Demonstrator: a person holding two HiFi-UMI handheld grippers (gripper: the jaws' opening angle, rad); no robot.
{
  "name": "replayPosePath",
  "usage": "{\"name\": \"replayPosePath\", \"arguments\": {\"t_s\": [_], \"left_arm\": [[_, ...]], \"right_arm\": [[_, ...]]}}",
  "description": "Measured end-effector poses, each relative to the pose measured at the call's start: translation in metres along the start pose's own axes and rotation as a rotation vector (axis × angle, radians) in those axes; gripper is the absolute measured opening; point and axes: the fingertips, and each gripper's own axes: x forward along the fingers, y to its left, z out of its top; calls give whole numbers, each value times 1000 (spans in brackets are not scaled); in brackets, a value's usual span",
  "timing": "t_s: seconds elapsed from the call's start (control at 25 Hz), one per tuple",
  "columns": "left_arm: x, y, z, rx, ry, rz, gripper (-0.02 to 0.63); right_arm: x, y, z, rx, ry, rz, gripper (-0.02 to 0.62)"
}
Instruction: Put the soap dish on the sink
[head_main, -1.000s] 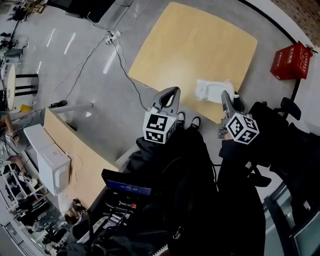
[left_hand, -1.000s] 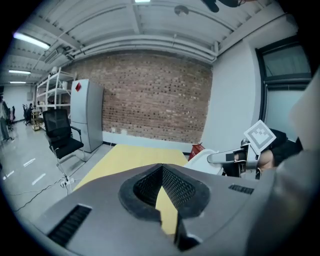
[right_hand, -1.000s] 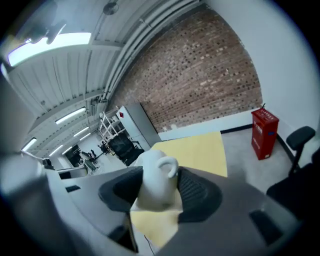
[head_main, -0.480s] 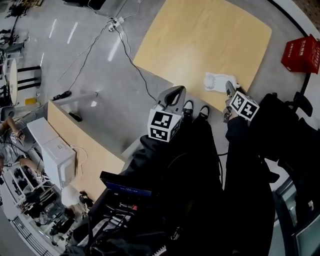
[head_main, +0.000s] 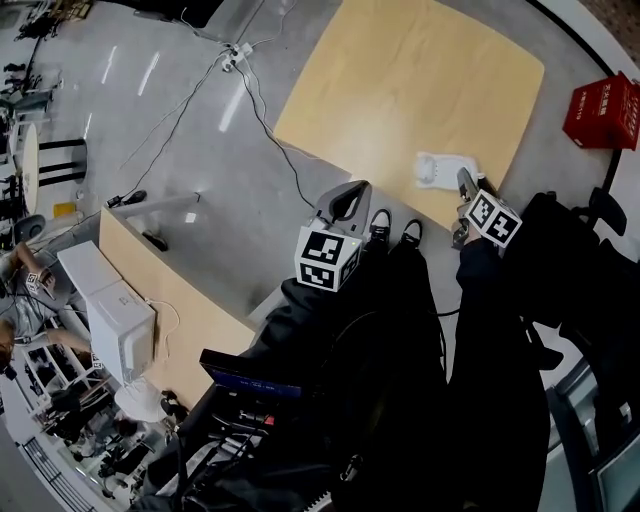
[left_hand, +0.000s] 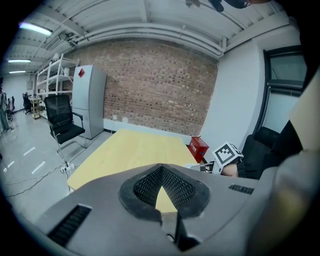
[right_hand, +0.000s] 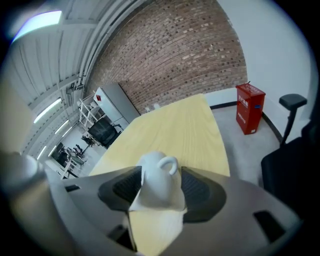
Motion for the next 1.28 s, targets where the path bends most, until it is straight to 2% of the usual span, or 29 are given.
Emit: {"name": "replayPosePath", "arguments": {"t_s": [0.12, 0.24, 0.4, 0.52, 0.72, 0.8, 1.0, 1.28], "left_arm": [[2, -6, 3, 10, -11, -7, 2], [4, -9, 15, 27, -37, -18, 2], [-5, -14, 52, 41, -94, -42, 2], [-15, -29, 86, 49, -146, -70, 2], [-23, -58, 150, 109, -271, -109, 2], [-30, -69, 173, 127, -315, -124, 2], [-52, -85, 216, 155, -405, -134, 2], [-65, -92, 260, 188, -496, -132, 2]], "right_arm": [[-7, -7, -1, -25, -11, 18, 278], [-28, -7, 11, -99, -55, 0, 282], [-88, 30, 50, -248, -180, -6, 277], [-140, 69, 85, -332, -290, 7, 171], [-205, 111, 150, -412, -462, -2, 37], [-229, 126, 171, -446, -520, 7, 14], [-283, 163, 204, -512, -629, 32, 8], [-326, 195, 244, -533, -766, 45, 6]]}}
